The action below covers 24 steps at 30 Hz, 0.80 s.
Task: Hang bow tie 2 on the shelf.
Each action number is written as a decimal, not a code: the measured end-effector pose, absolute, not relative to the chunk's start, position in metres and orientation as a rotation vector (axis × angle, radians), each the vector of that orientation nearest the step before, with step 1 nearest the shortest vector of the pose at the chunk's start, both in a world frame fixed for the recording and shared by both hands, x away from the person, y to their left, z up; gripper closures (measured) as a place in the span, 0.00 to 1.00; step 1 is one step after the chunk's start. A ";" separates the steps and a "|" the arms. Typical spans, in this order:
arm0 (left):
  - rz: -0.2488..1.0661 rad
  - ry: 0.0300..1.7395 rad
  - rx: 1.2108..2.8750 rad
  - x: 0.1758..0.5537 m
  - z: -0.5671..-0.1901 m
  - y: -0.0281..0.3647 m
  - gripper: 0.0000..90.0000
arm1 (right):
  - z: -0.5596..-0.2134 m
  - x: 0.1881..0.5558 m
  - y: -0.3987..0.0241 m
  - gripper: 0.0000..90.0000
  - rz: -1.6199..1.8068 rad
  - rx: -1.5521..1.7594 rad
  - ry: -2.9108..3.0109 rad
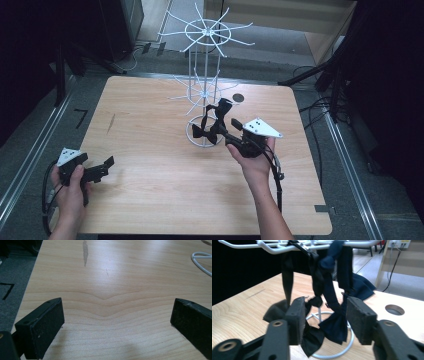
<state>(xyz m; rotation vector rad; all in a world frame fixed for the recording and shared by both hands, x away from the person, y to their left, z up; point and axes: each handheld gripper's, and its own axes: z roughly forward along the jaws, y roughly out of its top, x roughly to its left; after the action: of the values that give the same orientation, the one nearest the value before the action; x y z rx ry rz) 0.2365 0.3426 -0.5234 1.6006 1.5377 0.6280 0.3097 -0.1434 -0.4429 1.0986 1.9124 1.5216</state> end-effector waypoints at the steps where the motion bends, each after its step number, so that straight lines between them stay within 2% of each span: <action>1: 0.627 1.537 1.602 0.236 -0.523 0.343 0.00 | -0.444 0.309 -0.146 0.48 1.519 1.104 1.910; 2: 0.628 1.537 1.601 0.237 -0.523 0.343 0.00 | -0.445 0.308 -0.148 0.44 1.521 1.120 1.909; 3: 0.627 1.538 1.601 0.236 -0.523 0.343 0.00 | -0.447 0.306 -0.153 0.34 1.528 1.157 1.923; 6: 0.628 1.536 1.603 0.236 -0.523 0.342 0.00 | -0.449 0.304 -0.158 0.29 1.538 1.151 1.926; 7: 0.627 1.537 1.602 0.237 -0.523 0.343 0.00 | -0.450 0.301 -0.163 0.20 1.536 1.161 1.919; 11: 0.627 1.537 1.602 0.237 -0.523 0.343 0.00 | -0.454 0.298 -0.173 0.15 1.529 1.179 1.913; 24: 0.629 1.538 1.599 0.237 -0.523 0.342 0.00 | -0.470 0.286 -0.191 0.09 1.526 1.189 1.914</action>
<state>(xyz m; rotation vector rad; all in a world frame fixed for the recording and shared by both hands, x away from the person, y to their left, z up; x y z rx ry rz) 0.2366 0.3424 -0.5235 1.5994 1.5377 0.6285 0.2856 -0.1911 -0.4696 1.1891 1.9139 1.5258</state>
